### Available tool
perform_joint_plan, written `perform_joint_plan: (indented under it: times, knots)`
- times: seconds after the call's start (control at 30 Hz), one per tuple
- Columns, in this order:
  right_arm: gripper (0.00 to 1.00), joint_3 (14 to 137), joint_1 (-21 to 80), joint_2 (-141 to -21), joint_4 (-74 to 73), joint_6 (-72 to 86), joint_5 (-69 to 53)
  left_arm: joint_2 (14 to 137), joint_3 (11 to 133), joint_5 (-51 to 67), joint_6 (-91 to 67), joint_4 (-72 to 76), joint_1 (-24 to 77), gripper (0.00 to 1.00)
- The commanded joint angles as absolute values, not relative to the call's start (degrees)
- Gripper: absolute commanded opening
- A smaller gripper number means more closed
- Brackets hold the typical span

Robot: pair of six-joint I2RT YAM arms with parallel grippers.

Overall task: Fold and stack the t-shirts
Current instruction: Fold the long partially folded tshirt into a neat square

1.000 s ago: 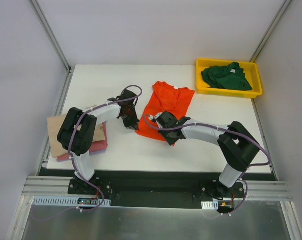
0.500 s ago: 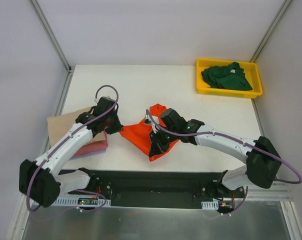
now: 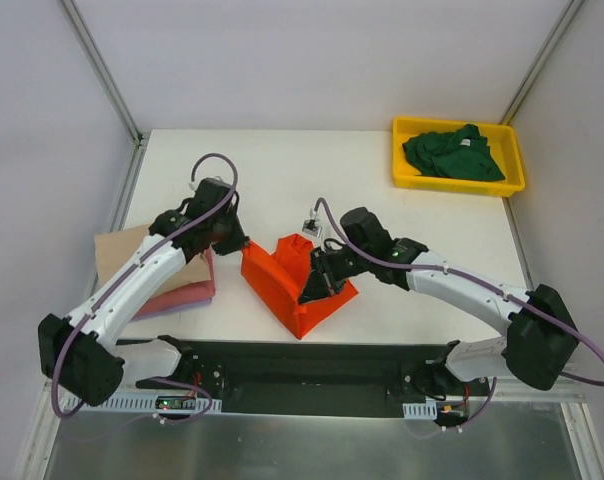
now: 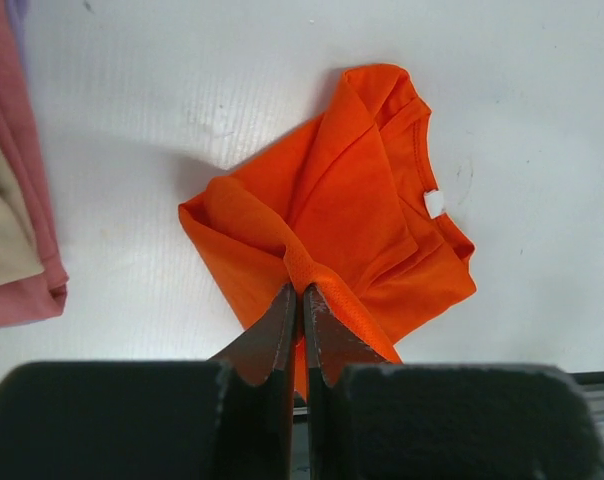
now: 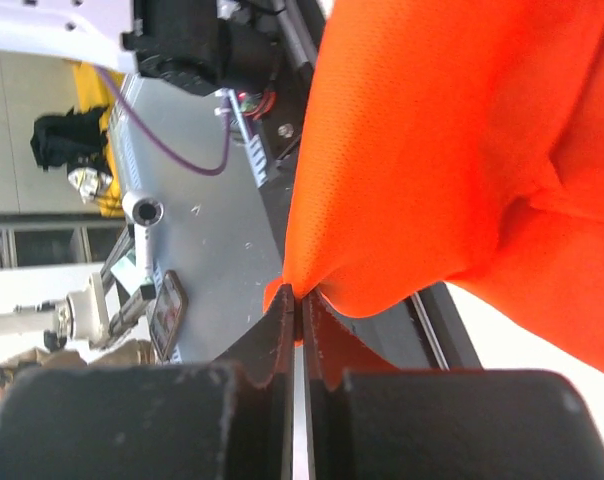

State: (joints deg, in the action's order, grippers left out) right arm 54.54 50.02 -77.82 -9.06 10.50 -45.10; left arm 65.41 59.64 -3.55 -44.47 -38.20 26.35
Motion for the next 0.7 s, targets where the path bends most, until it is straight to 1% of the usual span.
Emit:
perform_joint_plan:
  times: [0.0, 0.13, 0.33, 0.57, 0.67]
  knots:
    - [0.00, 50.72, 46.15, -72.61, -8.96, 13.01, -44.48, 71.79, 66.17, -5.01, -43.60, -35.51, 28.03, 0.00]
    - [0.00, 46.86, 41.06, -70.32, -10.28, 13.53, -42.63, 78.56, 70.39, -4.75, -42.89, -34.02, 29.53, 0.00]
    - [0.00, 41.93, 34.11, -69.96, -10.72, 14.33, -41.13, 90.50, 77.94, -3.96, -41.66, -33.57, 30.85, 0.00]
    - [0.00, 40.26, 30.33, -74.44, -10.72, 14.50, -37.80, 103.87, 85.95, -1.58, -40.17, -33.49, 31.82, 0.00]
    - [0.02, 40.25, 29.71, -76.37, -10.90, 14.68, -35.69, 108.18, 88.59, -1.23, -39.64, -33.57, 31.90, 0.00]
